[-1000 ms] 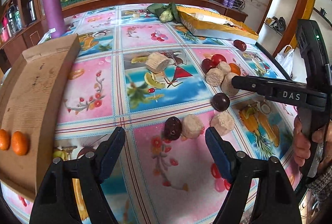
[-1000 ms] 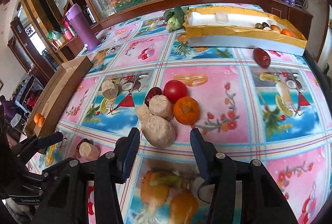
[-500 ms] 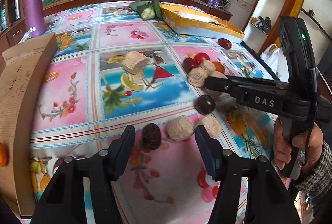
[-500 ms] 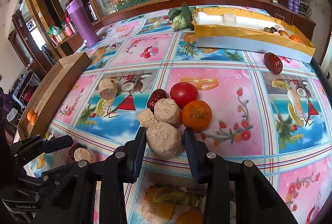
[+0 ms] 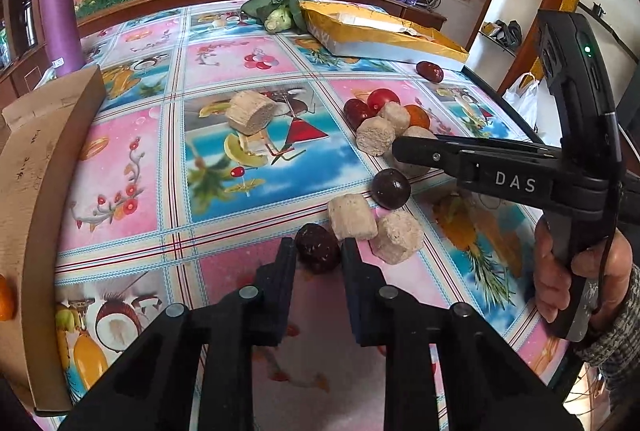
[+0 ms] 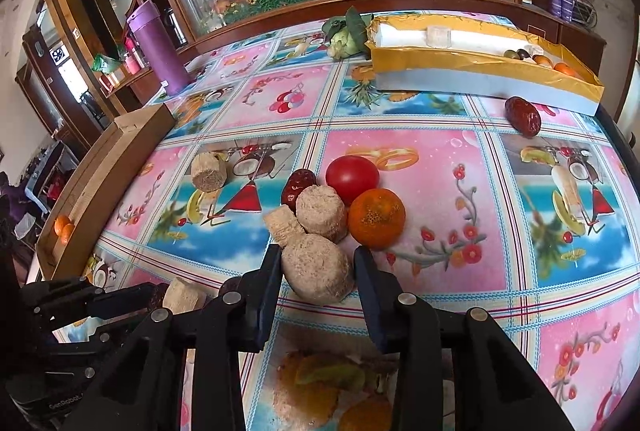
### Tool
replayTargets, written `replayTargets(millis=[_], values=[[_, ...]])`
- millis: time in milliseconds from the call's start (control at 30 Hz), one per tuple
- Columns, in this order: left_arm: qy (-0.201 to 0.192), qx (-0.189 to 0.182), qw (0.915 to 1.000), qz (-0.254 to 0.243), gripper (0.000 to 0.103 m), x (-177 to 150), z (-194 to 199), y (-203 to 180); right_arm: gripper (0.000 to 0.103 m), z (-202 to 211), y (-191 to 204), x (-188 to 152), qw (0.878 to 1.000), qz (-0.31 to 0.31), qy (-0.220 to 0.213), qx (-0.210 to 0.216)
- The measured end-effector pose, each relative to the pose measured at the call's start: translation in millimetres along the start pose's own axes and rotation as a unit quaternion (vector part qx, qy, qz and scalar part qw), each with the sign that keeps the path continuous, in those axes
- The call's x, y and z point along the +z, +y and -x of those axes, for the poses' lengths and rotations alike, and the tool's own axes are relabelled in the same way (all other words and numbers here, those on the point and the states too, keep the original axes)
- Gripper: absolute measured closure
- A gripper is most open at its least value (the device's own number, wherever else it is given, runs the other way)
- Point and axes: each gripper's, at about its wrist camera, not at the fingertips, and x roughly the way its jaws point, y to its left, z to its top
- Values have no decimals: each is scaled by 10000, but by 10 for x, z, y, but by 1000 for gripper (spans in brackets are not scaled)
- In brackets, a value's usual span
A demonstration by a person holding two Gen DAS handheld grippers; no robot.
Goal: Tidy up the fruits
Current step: 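Grasp a dark red date with the left tool while the right grasps a round beige cake, then carry both items to the tray and open the left tool to drop the date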
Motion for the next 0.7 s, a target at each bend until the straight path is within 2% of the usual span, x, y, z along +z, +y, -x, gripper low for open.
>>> replayTargets(millis=[300,567,700], values=[[-104,133,9998,110,81,-11,85,-28,64,73,10,-34,10000,-66,-1,-2],[-515,125,9982,292,81,-97,561,0,64,399,187,-109,9998,110,-186,-39],[-846,287,9949,478,81,-136,895,163,64,517,363,-110,9993,253,-257,-13]])
